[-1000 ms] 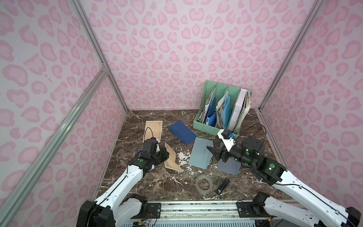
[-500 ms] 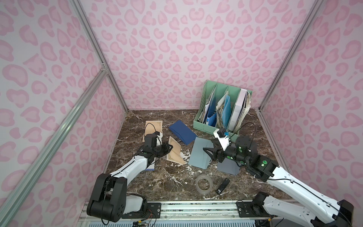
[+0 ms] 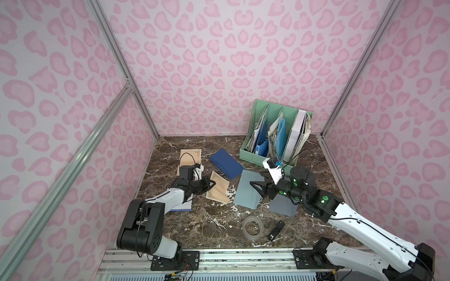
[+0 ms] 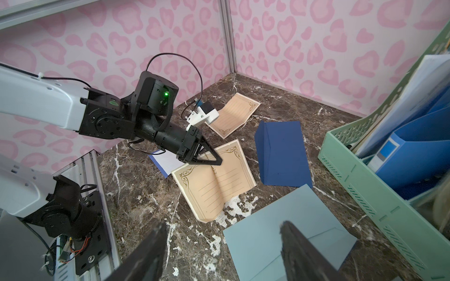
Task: Take the letter paper out of the envelope
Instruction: Place the letter paper at the center of the board.
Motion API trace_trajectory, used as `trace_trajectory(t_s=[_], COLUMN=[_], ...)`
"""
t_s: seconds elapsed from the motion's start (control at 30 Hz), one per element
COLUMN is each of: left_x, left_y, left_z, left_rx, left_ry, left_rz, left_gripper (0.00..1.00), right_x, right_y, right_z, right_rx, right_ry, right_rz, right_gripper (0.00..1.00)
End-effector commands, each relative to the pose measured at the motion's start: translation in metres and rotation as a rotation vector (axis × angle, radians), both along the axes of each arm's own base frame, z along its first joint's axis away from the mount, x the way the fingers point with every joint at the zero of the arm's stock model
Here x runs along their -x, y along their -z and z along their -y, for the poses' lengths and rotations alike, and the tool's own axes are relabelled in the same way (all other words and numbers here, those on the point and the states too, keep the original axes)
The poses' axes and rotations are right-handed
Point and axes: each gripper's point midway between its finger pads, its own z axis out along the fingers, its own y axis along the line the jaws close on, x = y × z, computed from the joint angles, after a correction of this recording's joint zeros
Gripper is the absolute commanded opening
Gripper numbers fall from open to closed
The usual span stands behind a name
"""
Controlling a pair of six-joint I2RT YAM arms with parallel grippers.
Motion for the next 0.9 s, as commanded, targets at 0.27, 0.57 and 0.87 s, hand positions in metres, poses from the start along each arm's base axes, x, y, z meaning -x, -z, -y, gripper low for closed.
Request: trace_trajectory(t_s=[0.27,0.57,0.87], left_x=[0.011,0.024,0.051], left_y=[0.025,0.038,0.037], left_z=[-0.010,-0.023,-0.050], left_rx=[-0.096,-0.173,-0.311], left_ry=[0.015,-0.014,-0.108], left_rz=[-0.073,-0.139,-0.197], left_gripper=[0.17,0.47,0.73], right_x=[-0.002,-0.005,-0.010], right_y=[-0.003,0.000,0.002], right_z=[-0.003,0.002,0.007], right_rx=[-0.014,-0.011,-0.023], right_ry=[-0.002,0.012,0.026], right_rz=[-0.003,0.002,-0.001], right_gripper=[0.74,0.75,0.75])
